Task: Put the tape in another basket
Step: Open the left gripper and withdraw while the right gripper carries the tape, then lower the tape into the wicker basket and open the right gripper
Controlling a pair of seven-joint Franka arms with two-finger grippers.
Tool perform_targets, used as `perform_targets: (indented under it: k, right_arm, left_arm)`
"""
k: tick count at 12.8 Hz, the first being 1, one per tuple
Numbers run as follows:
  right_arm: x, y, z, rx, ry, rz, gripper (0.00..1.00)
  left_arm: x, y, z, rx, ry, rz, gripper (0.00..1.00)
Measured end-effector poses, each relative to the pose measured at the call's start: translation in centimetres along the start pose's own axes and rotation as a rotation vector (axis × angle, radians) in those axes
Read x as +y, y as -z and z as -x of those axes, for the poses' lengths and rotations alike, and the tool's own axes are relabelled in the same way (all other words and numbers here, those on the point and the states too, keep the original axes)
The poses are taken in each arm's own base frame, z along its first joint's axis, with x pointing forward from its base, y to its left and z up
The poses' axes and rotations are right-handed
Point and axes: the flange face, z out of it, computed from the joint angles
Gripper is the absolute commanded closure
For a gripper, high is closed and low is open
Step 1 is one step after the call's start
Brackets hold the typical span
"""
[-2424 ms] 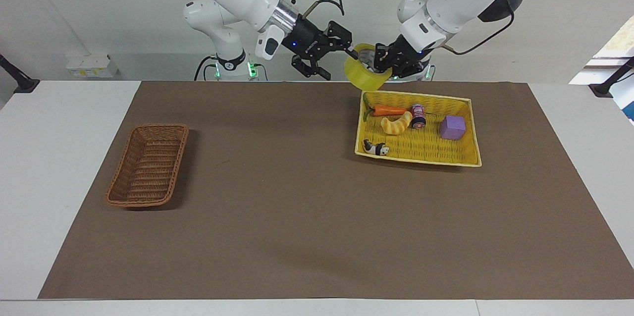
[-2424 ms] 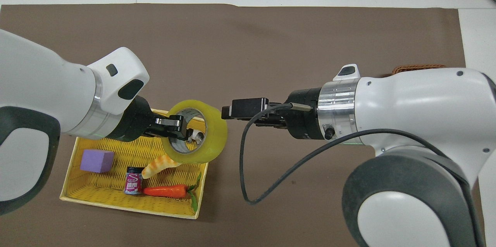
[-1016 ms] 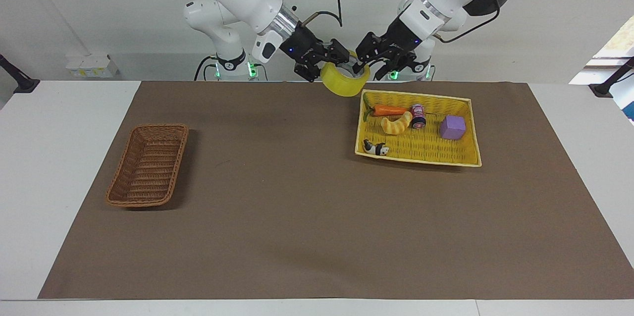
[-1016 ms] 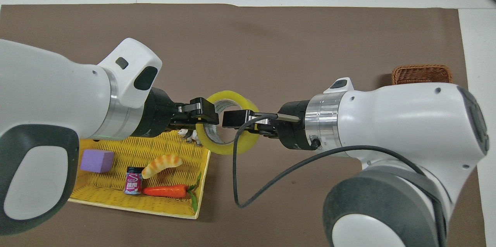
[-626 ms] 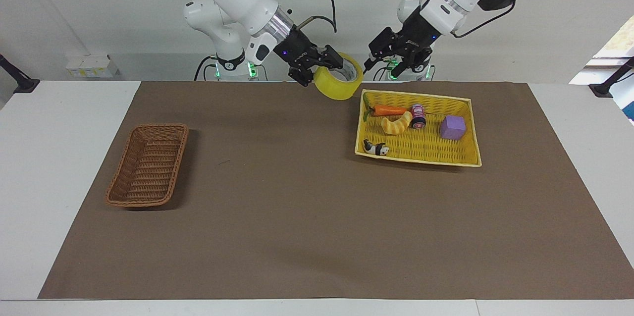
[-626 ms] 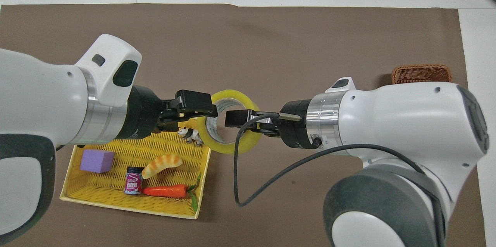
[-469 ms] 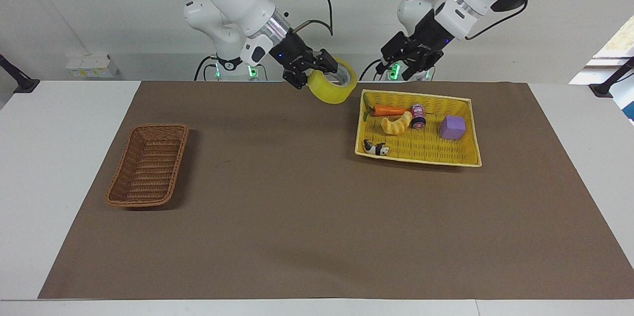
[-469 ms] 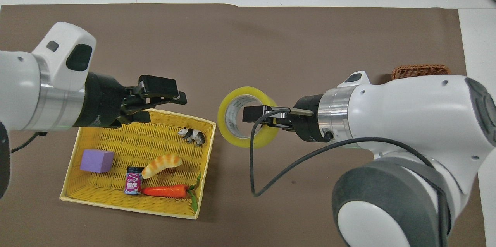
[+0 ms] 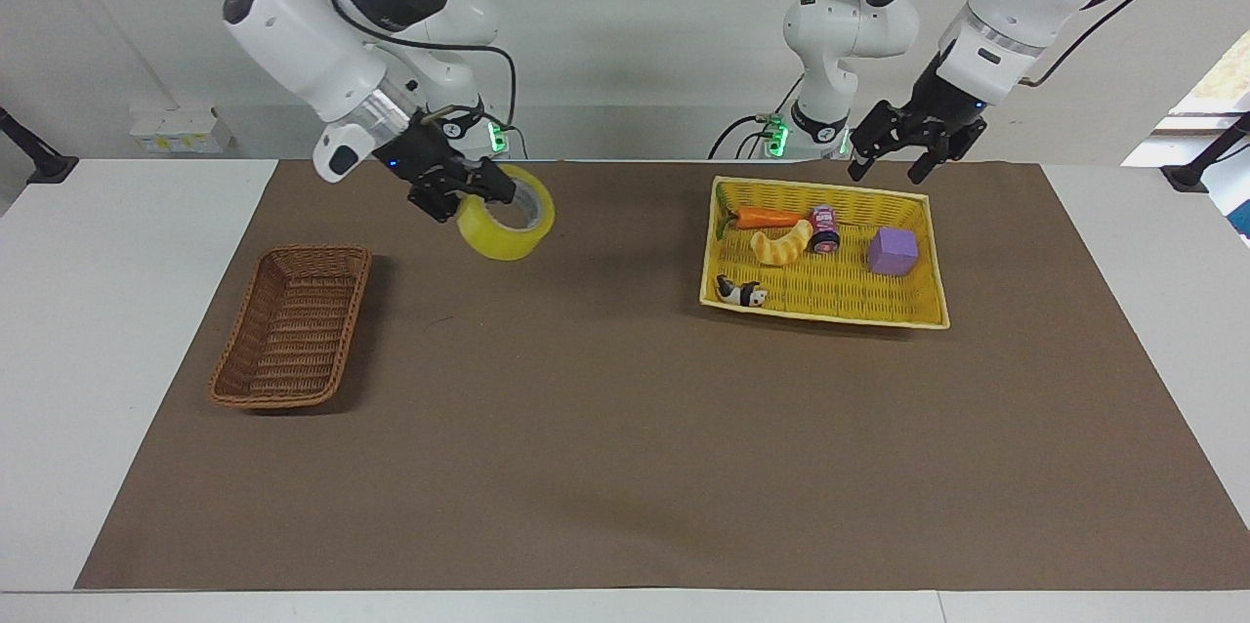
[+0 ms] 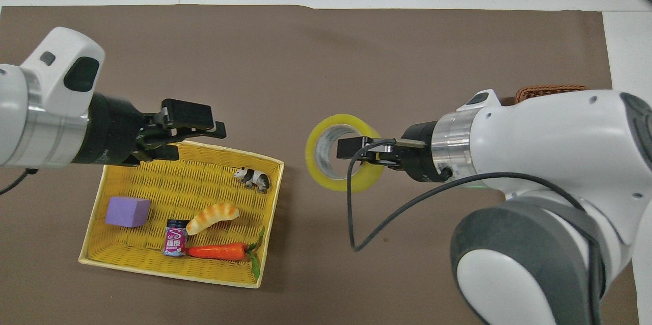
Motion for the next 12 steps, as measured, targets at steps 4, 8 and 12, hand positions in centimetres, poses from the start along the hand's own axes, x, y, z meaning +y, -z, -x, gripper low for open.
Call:
perform_targets:
  k: [4, 8, 12]
  right_arm:
    - [13.2, 1.1, -3.6, 0.007, -0.049, 0.004, 1.00]
    - [27.0, -0.7, -5.8, -0.008, 0.005, -0.015, 1.00]
    - [33.4, -0.1, -5.4, 0.007, 0.044, -0.025, 1.00]
  left_arm:
    - [-5.8, 0.5, -0.7, -0.028, -0.106, -0.149, 0.00]
    - [-8.5, 1.2, -0.4, -0.072, -0.096, -0.192, 0.00]
    - [-9.7, 2.9, -0.3, -0.073, -0.101, -0.237, 0.00]
